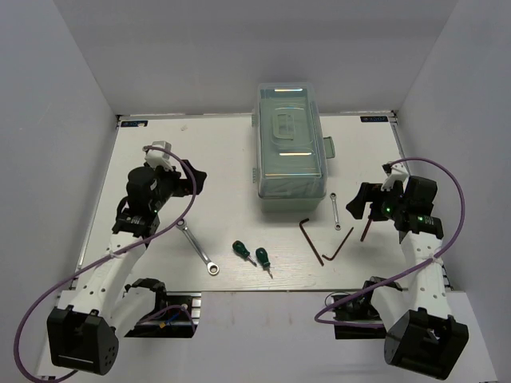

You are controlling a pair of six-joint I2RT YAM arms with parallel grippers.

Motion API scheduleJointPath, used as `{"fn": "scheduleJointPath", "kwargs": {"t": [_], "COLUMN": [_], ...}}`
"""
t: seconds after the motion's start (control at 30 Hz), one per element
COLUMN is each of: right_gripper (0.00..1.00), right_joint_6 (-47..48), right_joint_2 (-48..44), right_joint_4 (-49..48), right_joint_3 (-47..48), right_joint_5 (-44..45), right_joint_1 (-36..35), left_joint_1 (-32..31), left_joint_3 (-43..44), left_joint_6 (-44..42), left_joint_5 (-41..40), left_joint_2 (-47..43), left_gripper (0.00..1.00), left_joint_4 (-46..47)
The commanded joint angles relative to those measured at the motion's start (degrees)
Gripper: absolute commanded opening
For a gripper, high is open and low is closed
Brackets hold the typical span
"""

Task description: Sort the tools into containers

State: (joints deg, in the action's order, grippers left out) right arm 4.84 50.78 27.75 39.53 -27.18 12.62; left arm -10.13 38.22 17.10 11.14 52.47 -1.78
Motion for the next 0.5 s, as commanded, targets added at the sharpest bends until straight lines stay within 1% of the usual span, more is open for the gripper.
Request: {"fn": "scheduleJointPath", "kwargs": {"t": [0.0,0.2,0.33,0.37,0.4,0.43,0.47], "right_gripper": [0.90,0.90,0.90,0.90,0.84,0.69,0.38], "right_joint_6": [-0.10,2.63,3.33,4.72,5.78,7.45,7.38], "right_joint_2": [-0.77,-1.12,-1.48,-1.56,-1.39,-1.04,-0.26], "right_joint_4": [-2.26,-1.47,-1.64,-1.56,-1.29,-0.94,-1.11], "right_joint_3": [-0.06,-0.77,-1.03,-1.38,-1.38,-1.30,-0.86], "right_joint_5": [-4.18,-9.03,-9.56,-9.39,-10.17,-9.39,-8.51], "right_joint_1": [0.73,2.14,2.67,2.93,2.85,2.76,2.32], "left_joint_1": [0.11,0.11,0.11,0.11,0.11,0.11,0.11], "left_joint_3": [1.33,1.33,1.33,1.33,1.33,1.33,1.33], "left_joint_6": [0.39,0.39,0.39,0.39,0.39,0.39,0.39], "left_joint_5": [1.43,2.57,3.19,3.19,3.19,3.71,3.72], "left_joint_2": [0.61,1.76,2.29,2.29,2.29,2.29,1.77], "left_gripper": [1.00,1.00,1.00,1.00,1.00,1.00,0.98], "left_joint_4": [0.81,1.34,0.81,0.81,0.81,0.81,0.81]}}
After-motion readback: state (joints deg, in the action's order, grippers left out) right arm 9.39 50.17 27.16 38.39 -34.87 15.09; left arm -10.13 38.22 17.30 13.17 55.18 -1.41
